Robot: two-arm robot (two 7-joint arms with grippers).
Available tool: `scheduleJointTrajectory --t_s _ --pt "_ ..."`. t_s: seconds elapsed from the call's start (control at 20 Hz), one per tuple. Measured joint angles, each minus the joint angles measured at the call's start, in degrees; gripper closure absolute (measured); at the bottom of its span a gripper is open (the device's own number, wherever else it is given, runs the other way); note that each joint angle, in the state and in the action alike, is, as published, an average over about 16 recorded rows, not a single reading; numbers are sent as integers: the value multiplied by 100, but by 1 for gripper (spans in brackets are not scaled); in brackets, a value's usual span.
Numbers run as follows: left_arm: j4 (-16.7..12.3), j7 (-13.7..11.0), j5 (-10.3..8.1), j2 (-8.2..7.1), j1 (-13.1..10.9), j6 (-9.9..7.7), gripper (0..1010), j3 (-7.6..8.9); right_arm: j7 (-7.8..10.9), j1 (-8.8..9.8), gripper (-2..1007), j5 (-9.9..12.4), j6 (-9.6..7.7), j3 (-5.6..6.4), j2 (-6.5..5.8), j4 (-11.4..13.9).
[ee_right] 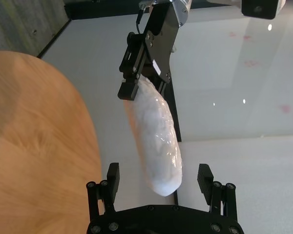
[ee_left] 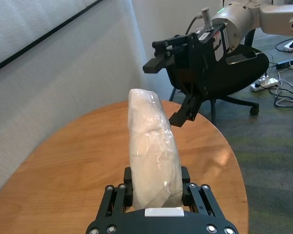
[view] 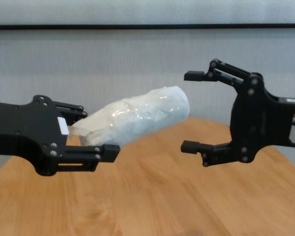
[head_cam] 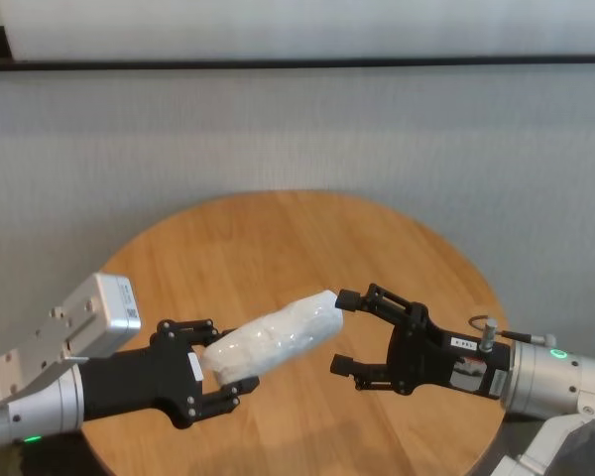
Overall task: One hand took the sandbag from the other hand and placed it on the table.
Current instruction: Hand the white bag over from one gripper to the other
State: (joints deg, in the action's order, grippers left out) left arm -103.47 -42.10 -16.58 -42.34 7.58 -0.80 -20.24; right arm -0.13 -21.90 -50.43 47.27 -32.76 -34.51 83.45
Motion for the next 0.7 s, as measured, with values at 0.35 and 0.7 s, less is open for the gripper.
scheduleJointTrajectory --t_s 0.35,0.7 --pt "0 0 0 0 0 0 441 0 -19 -165 -1 -52 -60 -145 127 -201" --pt "0 0 0 0 0 0 441 0 -49 -300 -2 -55 -135 -272 233 -338"
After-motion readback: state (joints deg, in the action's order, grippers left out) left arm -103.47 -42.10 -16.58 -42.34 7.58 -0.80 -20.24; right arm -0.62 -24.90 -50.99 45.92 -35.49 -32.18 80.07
